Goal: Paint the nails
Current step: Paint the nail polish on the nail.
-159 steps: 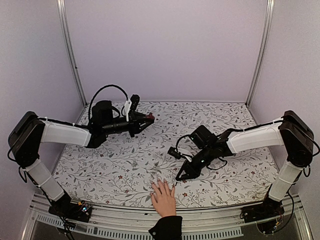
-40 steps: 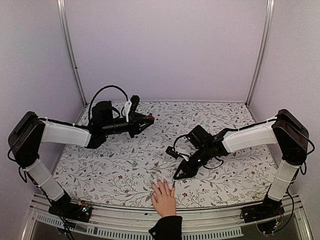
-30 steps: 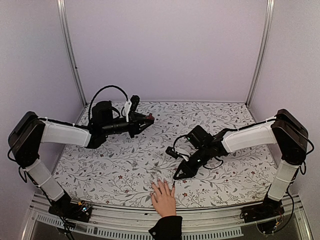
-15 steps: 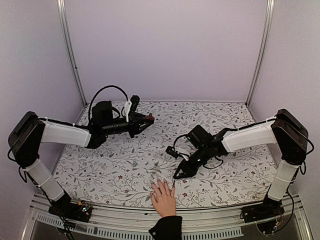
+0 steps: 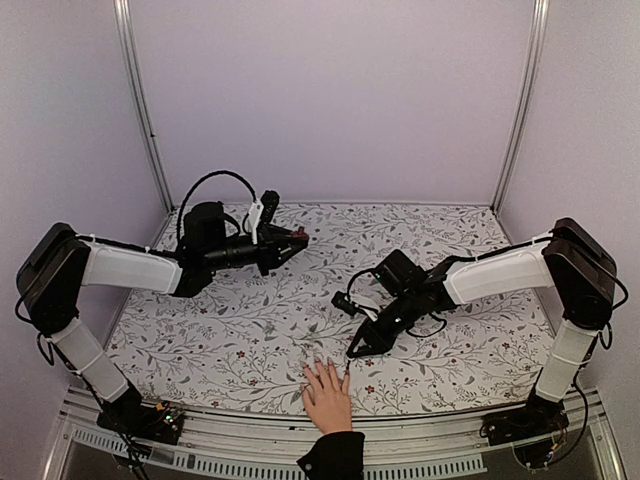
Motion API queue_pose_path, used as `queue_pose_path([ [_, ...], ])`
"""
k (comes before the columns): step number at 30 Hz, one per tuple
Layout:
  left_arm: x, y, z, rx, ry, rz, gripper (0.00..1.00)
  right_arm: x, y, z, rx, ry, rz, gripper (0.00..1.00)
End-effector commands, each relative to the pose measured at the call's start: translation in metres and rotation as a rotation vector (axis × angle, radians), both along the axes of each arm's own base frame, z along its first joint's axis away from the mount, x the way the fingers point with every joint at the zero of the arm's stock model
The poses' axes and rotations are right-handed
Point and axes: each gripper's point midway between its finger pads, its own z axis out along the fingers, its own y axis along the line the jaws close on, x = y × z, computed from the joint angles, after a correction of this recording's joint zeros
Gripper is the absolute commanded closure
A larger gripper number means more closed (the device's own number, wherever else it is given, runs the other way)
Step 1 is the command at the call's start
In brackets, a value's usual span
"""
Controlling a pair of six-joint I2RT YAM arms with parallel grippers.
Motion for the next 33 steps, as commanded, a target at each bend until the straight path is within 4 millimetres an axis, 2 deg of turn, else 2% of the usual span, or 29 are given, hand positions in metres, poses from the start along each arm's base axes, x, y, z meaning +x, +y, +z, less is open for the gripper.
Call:
queue_pose_path([
  [1, 0.005, 0.003, 0.006, -0.012, -0.021, 0.009, 1.0, 0.009, 0.009, 0.02, 0.055, -0.034, -0.011, 1.0],
  [15, 0.004, 0.004, 0.006, -0.014, -0.023, 0.007, 1.0, 0.003, 0.007, 0.043, 0.109, -0.053, 0.007, 1.0],
  [21, 0.003, 0.004, 0.007, -0.015, -0.024, 0.007, 1.0, -0.004, 0.004, 0.04, 0.106, -0.033, 0.027, 1.0],
  [33, 0.004, 0.004, 0.007, -0.014, -0.022, 0.009, 1.0, -0.008, 0.0, 0.016, 0.053, 0.018, 0.025, 1.0],
])
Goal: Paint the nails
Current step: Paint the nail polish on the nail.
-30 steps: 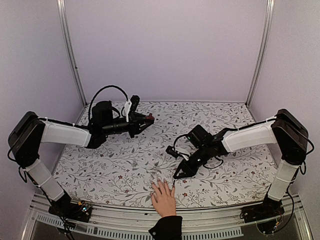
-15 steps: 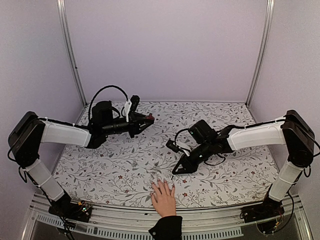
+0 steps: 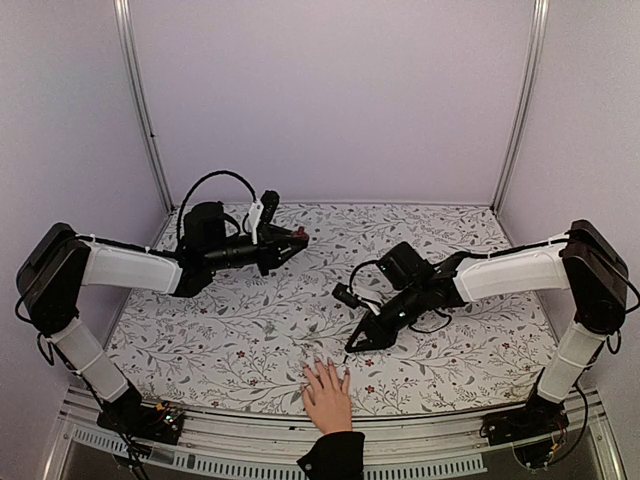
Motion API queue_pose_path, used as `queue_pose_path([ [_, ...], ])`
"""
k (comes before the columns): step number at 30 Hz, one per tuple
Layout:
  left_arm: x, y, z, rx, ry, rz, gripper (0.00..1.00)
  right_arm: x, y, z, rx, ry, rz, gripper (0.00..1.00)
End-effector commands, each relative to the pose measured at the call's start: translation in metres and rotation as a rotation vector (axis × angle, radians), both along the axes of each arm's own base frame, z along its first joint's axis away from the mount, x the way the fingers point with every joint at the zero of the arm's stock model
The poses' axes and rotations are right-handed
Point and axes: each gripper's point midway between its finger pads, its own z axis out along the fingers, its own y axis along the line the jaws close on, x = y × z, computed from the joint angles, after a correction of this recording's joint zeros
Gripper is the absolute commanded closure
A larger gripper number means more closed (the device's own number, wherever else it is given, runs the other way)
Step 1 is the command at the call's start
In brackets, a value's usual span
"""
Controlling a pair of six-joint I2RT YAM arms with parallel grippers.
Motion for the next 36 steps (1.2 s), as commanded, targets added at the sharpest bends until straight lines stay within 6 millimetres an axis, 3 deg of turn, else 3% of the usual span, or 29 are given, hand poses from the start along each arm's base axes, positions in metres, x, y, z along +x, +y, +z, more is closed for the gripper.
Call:
queue_pose_path([
  [1, 0.004, 0.004, 0.007, -0.015, -0.024, 0.011, 1.0, -0.004, -0.004, -0.016, -0.028, 0.043, 0.004, 1.0],
  [16, 0.004, 0.004, 0.007, -0.013, -0.025, 0.012, 1.0, -0.01, -0.007, -0.026, -0.049, 0.08, 0.013, 1.0],
  [36, 0.004, 0.005, 0.006, -0.011, -0.023, 0.014, 1.0, -0.003, -0.007, -0.03, -0.069, 0.063, -0.012, 1.0],
])
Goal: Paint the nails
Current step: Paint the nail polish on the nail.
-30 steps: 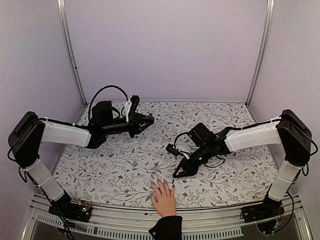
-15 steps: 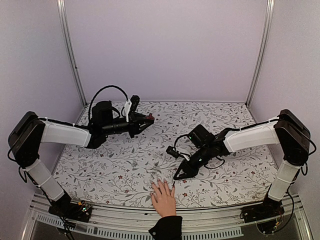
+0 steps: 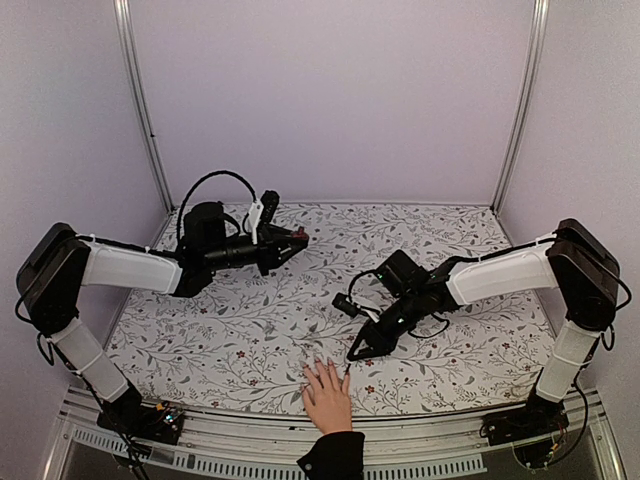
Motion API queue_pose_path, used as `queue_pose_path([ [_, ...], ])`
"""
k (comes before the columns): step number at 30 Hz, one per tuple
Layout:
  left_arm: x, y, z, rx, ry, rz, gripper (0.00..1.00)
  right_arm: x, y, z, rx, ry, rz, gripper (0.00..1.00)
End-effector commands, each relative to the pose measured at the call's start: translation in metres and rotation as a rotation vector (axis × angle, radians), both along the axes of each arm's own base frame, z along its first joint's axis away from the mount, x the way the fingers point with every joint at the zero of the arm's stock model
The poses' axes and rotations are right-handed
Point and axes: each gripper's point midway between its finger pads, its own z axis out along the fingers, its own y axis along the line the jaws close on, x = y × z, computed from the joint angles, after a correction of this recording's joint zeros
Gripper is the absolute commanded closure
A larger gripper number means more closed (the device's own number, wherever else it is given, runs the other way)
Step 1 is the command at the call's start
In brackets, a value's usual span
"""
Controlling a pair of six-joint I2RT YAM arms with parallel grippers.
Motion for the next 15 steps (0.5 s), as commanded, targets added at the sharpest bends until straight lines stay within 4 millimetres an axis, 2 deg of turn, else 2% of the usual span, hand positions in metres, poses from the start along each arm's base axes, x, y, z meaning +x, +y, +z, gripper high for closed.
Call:
queue_pose_path([
  [1, 0.0042, 0.0048, 0.006, -0.011, -0.023, 0.015, 1.0, 0.0042, -0.0027, -0.0068, -0.022, 0.0, -0.021, 1.0],
  [15, 0.0045, 0.0047, 0.0054, -0.009, -0.023, 0.017, 1.0, 0.0103, -0.0031, -0.0107, -0.043, -0.015, -0.041, 1.0],
])
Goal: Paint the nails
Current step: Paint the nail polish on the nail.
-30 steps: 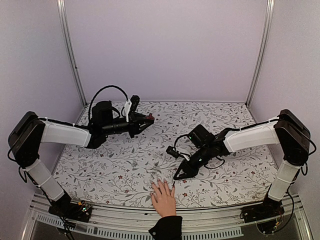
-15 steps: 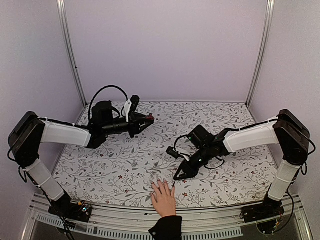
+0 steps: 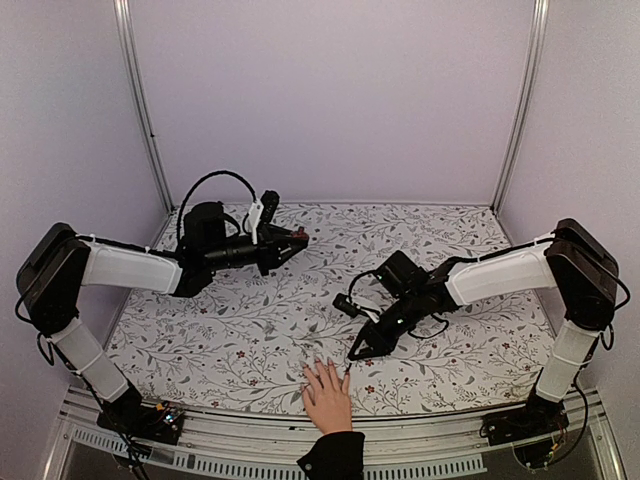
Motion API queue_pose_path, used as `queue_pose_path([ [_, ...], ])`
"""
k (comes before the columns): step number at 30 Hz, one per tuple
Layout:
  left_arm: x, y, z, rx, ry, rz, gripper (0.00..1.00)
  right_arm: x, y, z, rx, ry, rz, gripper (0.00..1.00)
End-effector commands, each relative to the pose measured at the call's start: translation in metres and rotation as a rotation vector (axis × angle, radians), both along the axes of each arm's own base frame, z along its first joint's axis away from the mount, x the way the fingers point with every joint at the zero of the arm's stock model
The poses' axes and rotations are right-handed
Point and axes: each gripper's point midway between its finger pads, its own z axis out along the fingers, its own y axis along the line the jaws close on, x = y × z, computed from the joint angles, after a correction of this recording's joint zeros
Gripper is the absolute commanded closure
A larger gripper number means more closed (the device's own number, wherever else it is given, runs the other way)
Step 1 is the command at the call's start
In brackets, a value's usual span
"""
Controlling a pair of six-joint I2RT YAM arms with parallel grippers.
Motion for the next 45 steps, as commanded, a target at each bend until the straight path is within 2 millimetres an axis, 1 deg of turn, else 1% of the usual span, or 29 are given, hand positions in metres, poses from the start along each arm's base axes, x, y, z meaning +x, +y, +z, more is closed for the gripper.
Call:
queue_pose_path([
  [1, 0.005, 0.005, 0.005, -0.009, -0.023, 0.017, 1.0, 0.006, -0.001, -0.006, -0.022, 0.001, -0.027, 1.0],
  [20, 0.005, 0.004, 0.005, -0.01, -0.021, 0.014, 1.0, 0.012, -0.003, -0.008, -0.036, -0.006, -0.047, 1.0],
  [31, 0.006, 0.003, 0.005, -0.011, -0.02, 0.012, 1.0, 0.017, -0.005, -0.002, -0.033, -0.039, -0.061, 1.0],
  [38, 0.005, 0.004, 0.004, -0.01, -0.017, 0.011, 1.0, 0.02, -0.006, 0.009, -0.006, -0.078, -0.069, 1.0],
  [45, 0.005, 0.003, 0.004, -0.011, -0.019, 0.01, 1.0, 0.011, 0.0, 0.034, 0.098, -0.094, -0.027, 1.0],
])
